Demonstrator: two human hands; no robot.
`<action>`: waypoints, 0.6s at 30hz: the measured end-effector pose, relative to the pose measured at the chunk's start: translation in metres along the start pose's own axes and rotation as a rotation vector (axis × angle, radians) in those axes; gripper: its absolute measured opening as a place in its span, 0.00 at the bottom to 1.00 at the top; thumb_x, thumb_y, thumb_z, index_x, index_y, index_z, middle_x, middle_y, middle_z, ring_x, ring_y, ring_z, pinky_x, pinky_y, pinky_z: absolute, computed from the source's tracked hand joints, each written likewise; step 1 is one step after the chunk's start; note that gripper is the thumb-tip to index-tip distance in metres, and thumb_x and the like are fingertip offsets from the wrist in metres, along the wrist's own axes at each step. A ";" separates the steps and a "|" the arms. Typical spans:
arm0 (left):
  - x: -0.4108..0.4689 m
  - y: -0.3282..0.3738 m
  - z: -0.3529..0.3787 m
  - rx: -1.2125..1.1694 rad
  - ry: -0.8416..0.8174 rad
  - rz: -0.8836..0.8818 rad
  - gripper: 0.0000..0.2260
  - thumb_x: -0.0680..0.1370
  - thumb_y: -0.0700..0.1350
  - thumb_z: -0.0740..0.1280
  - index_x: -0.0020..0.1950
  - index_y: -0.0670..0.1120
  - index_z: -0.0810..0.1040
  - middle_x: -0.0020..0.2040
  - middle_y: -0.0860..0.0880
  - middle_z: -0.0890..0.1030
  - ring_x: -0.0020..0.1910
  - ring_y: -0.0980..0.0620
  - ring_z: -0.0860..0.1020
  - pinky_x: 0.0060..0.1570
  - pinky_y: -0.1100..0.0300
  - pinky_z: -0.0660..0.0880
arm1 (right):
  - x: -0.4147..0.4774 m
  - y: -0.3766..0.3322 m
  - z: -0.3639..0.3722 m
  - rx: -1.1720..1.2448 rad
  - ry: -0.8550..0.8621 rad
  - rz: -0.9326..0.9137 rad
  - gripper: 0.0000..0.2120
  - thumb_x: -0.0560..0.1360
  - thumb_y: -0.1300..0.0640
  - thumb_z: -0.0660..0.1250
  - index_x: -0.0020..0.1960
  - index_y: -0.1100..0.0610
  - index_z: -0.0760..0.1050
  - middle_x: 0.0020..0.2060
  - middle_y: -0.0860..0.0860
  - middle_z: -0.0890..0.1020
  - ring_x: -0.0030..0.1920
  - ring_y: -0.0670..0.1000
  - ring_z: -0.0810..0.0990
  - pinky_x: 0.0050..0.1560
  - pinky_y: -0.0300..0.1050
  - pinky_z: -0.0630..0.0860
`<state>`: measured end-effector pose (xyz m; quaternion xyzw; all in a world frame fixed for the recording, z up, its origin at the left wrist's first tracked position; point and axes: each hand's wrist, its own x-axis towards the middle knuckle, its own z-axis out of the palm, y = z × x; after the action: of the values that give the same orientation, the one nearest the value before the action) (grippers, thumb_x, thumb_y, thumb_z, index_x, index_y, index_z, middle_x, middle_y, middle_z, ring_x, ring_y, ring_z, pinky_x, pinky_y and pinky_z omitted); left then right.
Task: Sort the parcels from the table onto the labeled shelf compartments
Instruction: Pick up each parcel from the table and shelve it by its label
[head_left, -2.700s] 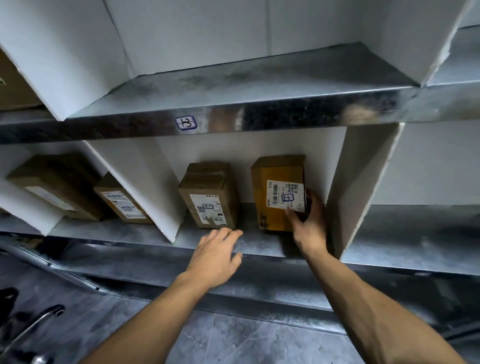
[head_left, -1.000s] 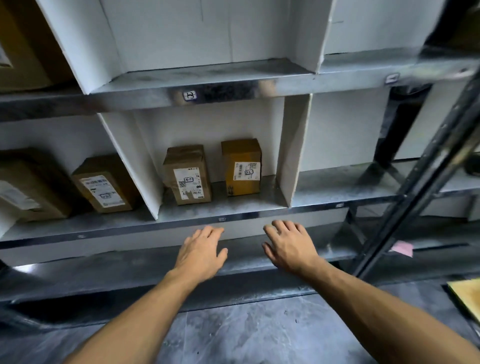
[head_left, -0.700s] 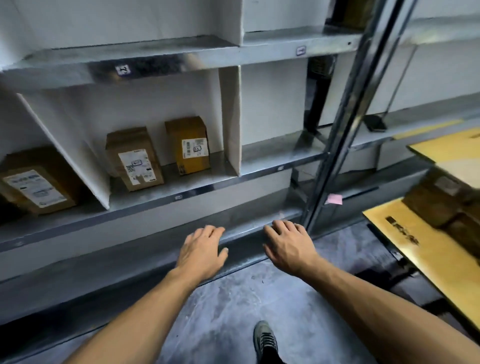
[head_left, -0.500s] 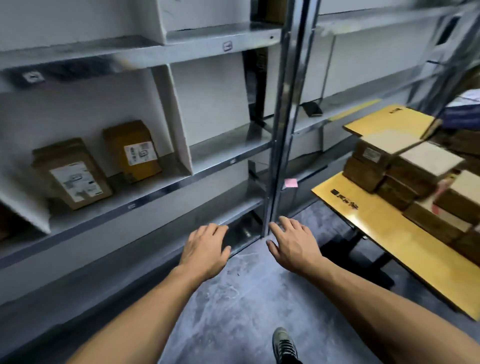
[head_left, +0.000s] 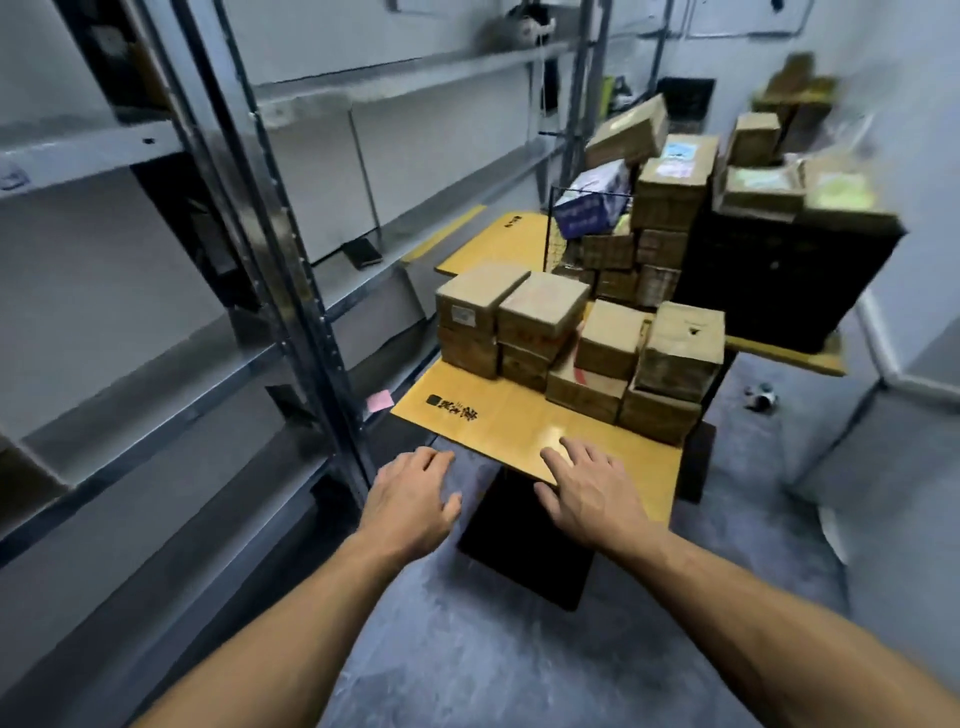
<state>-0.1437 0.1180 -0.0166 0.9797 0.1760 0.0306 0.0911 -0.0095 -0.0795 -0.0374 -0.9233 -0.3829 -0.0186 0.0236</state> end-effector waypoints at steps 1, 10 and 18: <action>0.013 0.017 0.002 -0.005 0.003 0.025 0.24 0.78 0.56 0.61 0.73 0.52 0.66 0.68 0.52 0.72 0.66 0.48 0.69 0.66 0.51 0.66 | 0.001 0.020 -0.002 0.000 0.005 0.023 0.23 0.80 0.39 0.56 0.68 0.51 0.69 0.69 0.54 0.71 0.68 0.58 0.70 0.60 0.55 0.73; 0.124 0.149 0.025 0.010 0.017 0.175 0.24 0.79 0.57 0.59 0.74 0.53 0.64 0.70 0.51 0.71 0.67 0.49 0.69 0.65 0.53 0.65 | 0.022 0.173 -0.022 0.002 0.057 0.141 0.23 0.79 0.39 0.58 0.68 0.51 0.70 0.67 0.55 0.73 0.68 0.59 0.72 0.61 0.55 0.75; 0.211 0.211 0.028 0.006 0.034 0.265 0.25 0.80 0.58 0.59 0.75 0.52 0.64 0.71 0.51 0.70 0.69 0.49 0.67 0.68 0.52 0.65 | 0.060 0.242 -0.037 0.091 0.081 0.268 0.24 0.81 0.40 0.57 0.72 0.50 0.66 0.70 0.53 0.70 0.70 0.56 0.68 0.66 0.55 0.70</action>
<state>0.1281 -0.0075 0.0017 0.9940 0.0464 0.0583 0.0804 0.2036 -0.2105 -0.0047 -0.9626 -0.2554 -0.0354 0.0831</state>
